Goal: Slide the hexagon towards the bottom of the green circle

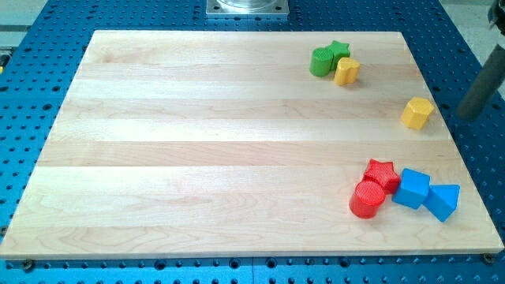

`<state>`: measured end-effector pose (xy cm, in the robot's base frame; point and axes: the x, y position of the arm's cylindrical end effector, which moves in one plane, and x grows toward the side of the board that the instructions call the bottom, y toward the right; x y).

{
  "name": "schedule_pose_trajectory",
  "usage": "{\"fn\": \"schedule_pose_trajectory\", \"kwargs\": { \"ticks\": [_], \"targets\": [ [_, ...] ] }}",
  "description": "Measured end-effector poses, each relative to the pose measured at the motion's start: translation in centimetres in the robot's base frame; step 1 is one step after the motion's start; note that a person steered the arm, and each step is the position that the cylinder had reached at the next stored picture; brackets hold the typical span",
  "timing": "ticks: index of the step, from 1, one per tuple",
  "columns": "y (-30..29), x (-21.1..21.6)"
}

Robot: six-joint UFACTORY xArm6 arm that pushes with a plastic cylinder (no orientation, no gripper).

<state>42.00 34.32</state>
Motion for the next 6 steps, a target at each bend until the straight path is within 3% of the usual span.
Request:
{"fn": "schedule_pose_trajectory", "kwargs": {
  "ticks": [1,3,4,5,6],
  "targets": [
    [-3.5,0.7],
    [-11.6,-2.2],
    [-9.3,3.3],
    [-10.3,3.2],
    [-12.9,-0.8]
  ]
}}
